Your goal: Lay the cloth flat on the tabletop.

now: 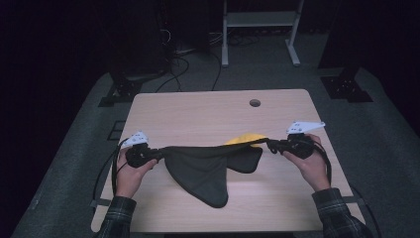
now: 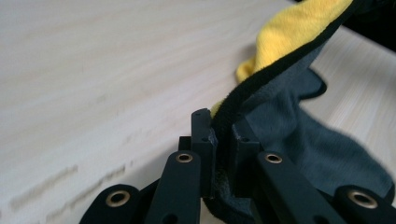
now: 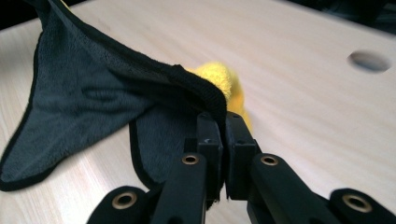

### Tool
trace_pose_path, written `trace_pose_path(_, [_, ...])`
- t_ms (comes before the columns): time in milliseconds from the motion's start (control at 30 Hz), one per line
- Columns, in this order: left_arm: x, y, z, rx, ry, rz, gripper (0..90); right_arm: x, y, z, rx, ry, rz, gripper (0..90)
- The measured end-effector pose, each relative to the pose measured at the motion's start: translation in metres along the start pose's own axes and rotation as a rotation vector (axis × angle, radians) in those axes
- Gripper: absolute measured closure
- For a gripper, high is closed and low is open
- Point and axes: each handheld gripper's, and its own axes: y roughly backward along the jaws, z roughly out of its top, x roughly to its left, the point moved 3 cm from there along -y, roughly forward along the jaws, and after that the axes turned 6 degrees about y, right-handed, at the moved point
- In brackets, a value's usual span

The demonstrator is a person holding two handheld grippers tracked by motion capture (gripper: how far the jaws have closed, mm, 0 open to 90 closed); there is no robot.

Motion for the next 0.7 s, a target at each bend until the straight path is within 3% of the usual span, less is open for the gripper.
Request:
trace_pose_path(333, [-0.024, 0.013, 0.055, -0.104, -0.083, -0.019, 83.5, -0.005, 0.052, 0.033, -0.109, 0.051, -0.079, 86.0])
trace_pose_path(700, [-0.047, 0.037, 0.110, -0.204, -0.181, -0.007, 83.5, -0.001, 0.101, 0.070, -0.249, 0.102, -0.143, 86.0])
